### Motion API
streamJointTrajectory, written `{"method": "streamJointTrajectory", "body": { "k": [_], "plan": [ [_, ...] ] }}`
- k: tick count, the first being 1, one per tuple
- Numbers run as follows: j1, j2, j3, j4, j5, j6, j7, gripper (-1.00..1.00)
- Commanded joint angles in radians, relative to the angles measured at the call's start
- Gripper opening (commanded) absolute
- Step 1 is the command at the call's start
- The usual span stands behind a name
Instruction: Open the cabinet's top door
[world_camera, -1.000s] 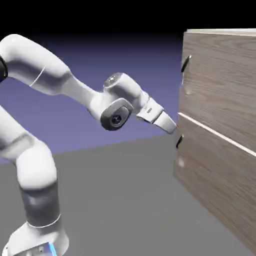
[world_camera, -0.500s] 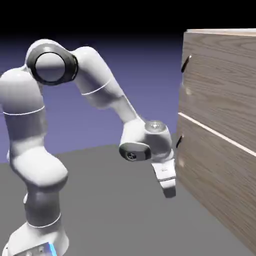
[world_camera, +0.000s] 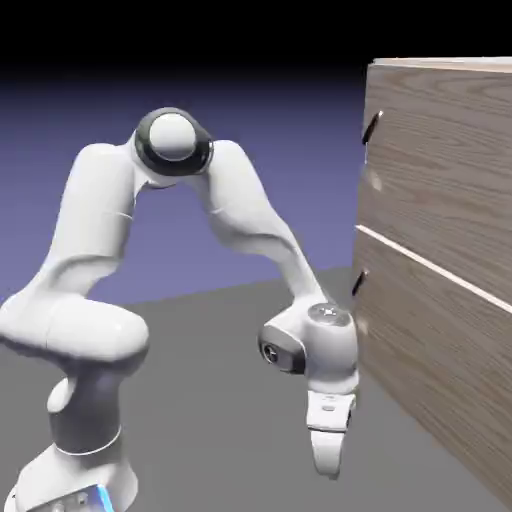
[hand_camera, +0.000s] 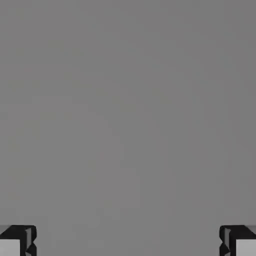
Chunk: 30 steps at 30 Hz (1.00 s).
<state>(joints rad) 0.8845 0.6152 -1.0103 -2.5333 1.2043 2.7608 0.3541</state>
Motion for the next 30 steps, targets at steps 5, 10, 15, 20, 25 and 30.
{"method": "streamJointTrajectory", "body": {
  "k": [5, 10, 15, 20, 25, 30],
  "plan": [
    [0.133, 0.181, -0.155, 0.042, 0.184, -0.042, -0.059, 0.00],
    [0.267, 0.363, -0.309, 0.085, 0.368, -0.084, -0.118, 0.00],
    [0.400, 0.544, -0.464, 0.127, 0.553, -0.127, -0.177, 0.00],
    [0.534, 0.725, -0.618, 0.169, 0.737, -0.169, -0.237, 0.00],
    [0.667, 0.906, -0.773, 0.212, 0.921, -0.211, -0.296, 0.00],
    [0.801, 1.087, -0.927, 0.254, 1.105, -0.253, -0.355, 0.00]
  ]
}}
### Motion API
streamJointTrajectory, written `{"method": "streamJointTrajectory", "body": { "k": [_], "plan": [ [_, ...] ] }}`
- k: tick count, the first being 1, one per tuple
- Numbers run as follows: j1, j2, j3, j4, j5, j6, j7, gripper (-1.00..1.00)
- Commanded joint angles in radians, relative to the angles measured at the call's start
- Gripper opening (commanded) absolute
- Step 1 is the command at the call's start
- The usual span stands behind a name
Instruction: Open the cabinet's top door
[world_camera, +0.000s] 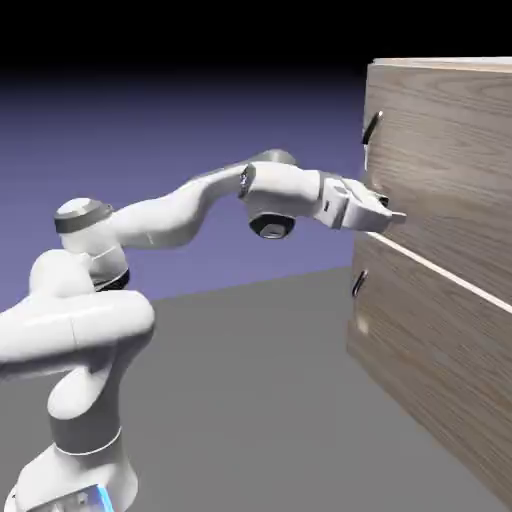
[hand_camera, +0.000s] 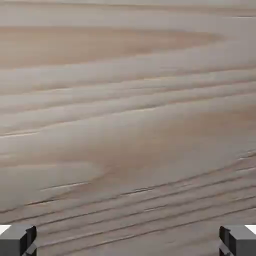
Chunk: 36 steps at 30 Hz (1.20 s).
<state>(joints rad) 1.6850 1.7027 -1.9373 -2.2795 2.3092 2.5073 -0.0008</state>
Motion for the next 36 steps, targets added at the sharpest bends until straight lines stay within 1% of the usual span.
{"method": "streamJointTrajectory", "body": {
  "k": [1, 3, 7, 8, 9, 10, 18, 27, 32, 36],
  "plan": [
    [0.027, 0.036, -0.031, 0.008, 0.037, -0.008, -0.012, 0.00],
    [0.038, 0.052, -0.044, 0.012, 0.053, -0.012, -0.017, 0.00],
    [-0.100, 0.030, -0.033, 0.160, 0.095, 0.004, -0.011, 0.00],
    [-0.102, 0.029, -0.033, 0.162, 0.096, 0.004, -0.011, 0.00],
    [-0.102, 0.029, -0.033, 0.162, 0.096, 0.004, -0.011, -1.00],
    [-0.102, 0.029, -0.033, 0.162, 0.096, 0.004, -0.011, -1.00],
    [0.080, 0.057, -0.086, -0.128, 0.199, -0.227, -0.186, -1.00],
    [0.249, 0.060, -0.217, -0.454, 0.188, -0.556, -0.351, -1.00],
    [0.270, 0.058, -0.344, -0.597, 0.118, -0.773, -0.422, -1.00],
    [0.225, 0.060, -0.445, -0.670, 0.060, -0.947, -0.455, -1.00]
  ]
}}
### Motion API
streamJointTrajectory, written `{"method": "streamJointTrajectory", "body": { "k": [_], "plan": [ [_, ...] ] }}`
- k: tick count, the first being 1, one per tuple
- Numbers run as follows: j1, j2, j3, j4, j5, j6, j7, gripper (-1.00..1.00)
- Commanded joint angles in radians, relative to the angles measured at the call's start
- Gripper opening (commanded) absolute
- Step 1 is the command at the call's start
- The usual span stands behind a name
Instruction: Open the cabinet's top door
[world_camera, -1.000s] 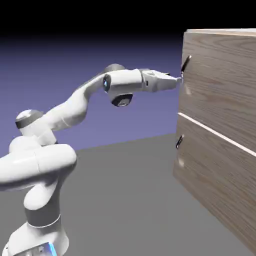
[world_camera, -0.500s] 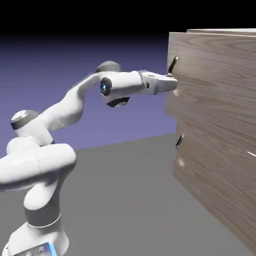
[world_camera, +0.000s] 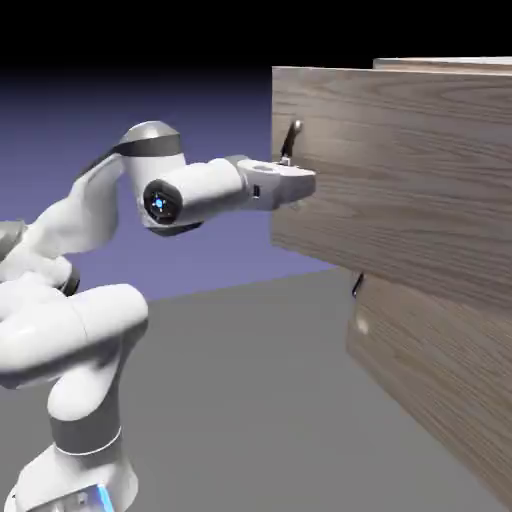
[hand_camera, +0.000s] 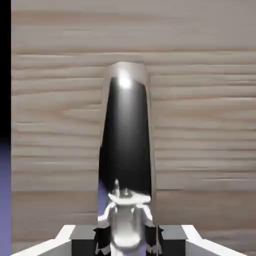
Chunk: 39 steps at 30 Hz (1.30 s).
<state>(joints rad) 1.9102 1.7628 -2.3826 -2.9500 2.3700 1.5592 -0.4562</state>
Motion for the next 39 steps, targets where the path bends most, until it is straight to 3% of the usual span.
{"method": "streamJointTrajectory", "body": {
  "k": [1, 8, 22, 29, 39],
  "plan": [
    [-0.018, 0.000, -0.024, -0.014, -0.014, -0.042, -0.006, -1.00],
    [-0.179, -0.049, -0.184, -0.071, -0.118, -0.347, -0.068, -1.00],
    [-0.516, -0.510, -0.433, 0.051, -0.599, -0.884, -0.469, -1.00],
    [-0.607, -0.764, -0.445, 0.196, -0.859, -0.997, -0.712, -1.00],
    [-0.628, -1.126, -0.440, 0.447, -1.184, -1.026, -0.982, -1.00]
  ]
}}
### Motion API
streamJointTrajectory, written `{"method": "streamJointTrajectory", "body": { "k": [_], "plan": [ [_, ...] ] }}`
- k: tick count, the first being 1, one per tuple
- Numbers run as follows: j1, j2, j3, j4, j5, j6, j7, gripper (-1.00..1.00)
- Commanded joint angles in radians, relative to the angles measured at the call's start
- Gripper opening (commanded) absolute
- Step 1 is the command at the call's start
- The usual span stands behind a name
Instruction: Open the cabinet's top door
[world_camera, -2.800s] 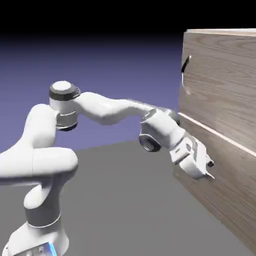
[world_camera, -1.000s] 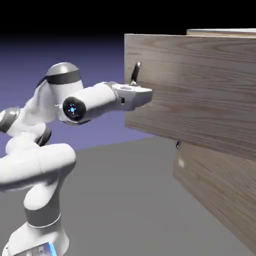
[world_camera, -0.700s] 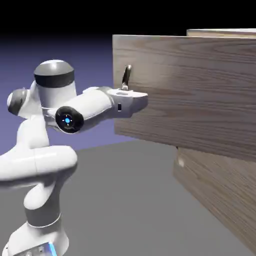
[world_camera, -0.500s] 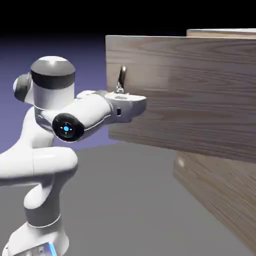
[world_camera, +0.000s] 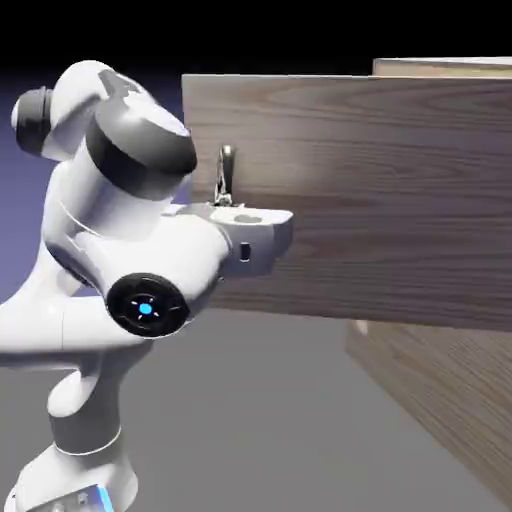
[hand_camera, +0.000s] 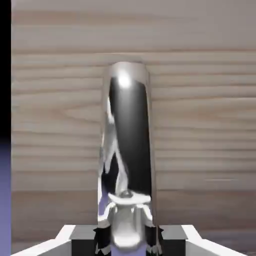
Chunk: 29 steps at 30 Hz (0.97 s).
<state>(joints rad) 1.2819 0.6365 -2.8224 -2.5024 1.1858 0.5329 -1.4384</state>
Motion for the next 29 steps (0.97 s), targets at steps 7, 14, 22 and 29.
{"method": "streamJointTrajectory", "body": {
  "k": [7, 14, 22, 29],
  "plan": [
    [0.015, -0.254, 0.009, 0.211, -0.173, -0.006, -0.106, -1.00],
    [0.037, -0.505, 0.029, 0.457, -0.303, -0.033, -0.147, -1.00],
    [0.070, -0.765, 0.060, 0.747, -0.389, -0.090, -0.121, -1.00],
    [0.112, -0.971, 0.083, 1.001, -0.412, -0.158, -0.046, -1.00]
  ]
}}
